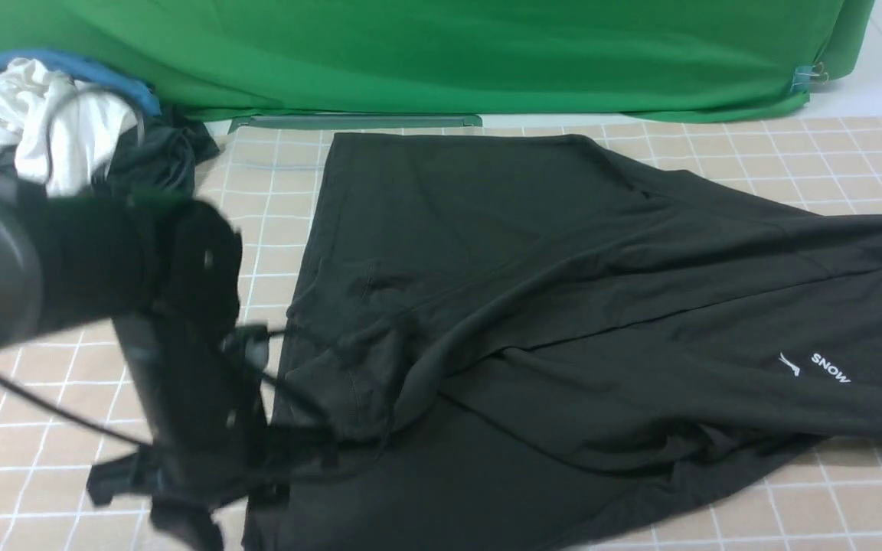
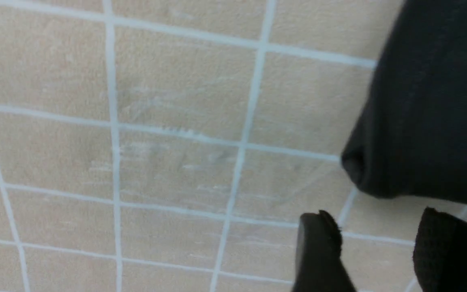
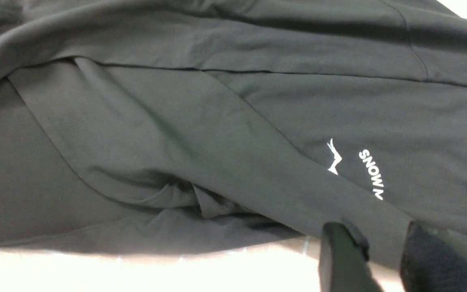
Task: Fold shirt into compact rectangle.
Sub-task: 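Grasp the near edge of the shirt at its hem and shoulder corners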
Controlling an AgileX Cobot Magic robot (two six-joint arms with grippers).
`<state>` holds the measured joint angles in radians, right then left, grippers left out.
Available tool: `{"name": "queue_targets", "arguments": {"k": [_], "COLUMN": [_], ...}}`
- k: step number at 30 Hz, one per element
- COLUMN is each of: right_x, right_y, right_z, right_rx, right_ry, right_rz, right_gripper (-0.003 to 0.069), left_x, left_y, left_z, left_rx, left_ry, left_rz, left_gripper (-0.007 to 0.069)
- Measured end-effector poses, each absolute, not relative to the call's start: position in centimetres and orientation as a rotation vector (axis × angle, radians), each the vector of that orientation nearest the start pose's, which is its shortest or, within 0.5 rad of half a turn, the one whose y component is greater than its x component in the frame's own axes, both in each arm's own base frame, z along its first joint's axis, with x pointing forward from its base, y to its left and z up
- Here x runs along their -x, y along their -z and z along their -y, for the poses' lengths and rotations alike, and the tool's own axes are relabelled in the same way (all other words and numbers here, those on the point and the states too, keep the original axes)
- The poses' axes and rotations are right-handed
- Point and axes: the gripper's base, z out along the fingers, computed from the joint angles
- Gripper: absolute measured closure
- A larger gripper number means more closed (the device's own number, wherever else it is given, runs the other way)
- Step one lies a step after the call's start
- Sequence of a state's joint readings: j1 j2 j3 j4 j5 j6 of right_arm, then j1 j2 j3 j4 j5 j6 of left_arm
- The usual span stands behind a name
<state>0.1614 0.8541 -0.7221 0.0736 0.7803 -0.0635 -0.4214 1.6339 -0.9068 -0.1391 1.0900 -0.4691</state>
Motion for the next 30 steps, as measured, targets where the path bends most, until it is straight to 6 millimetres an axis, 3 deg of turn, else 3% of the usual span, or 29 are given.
{"name": "queue_targets", "arguments": {"k": [4, 7, 14, 19, 26, 30], "right_x": [-15.4, -15.4, -15.4, -15.4, -15.3, -14.8], "right_y": [-30.5, -30.5, -30.5, -30.5, -30.4, -30.0], "right_z": [-3.0, -3.0, -3.0, -3.0, -3.0, -2.9], "right_rx": [0.231, 0.231, 0.230, 0.230, 0.233, 0.246], "right_ry": [-0.132, -0.132, -0.133, -0.133, -0.133, -0.124], "right_rz": [-2.388, -2.389, -2.389, -2.389, -2.407, -2.478], "right_gripper": [0.0419, 0.0419, 0.0419, 0.0419, 0.0419, 0.0419], "left_x": [-22.9, -23.4, -23.8, -23.8, -23.8, -23.8], "left_y": [-16.7, -16.3, -16.1, -16.1, -16.2, -18.3], "left_z": [11.5, 11.8, 12.2, 12.2, 12.5, 12.1], "left_rx": [0.222, 0.252, 0.220, 0.222, 0.283, 0.262], "left_ry": [0.117, 0.210, 0.268, 0.272, 0.335, 0.370], "left_rz": [-3.247, -3.160, -3.117, -3.118, -3.117, -3.074], "left_gripper": [0.0165, 0.0112, 0.0115, 0.0209, 0.0569, 0.0604]}}
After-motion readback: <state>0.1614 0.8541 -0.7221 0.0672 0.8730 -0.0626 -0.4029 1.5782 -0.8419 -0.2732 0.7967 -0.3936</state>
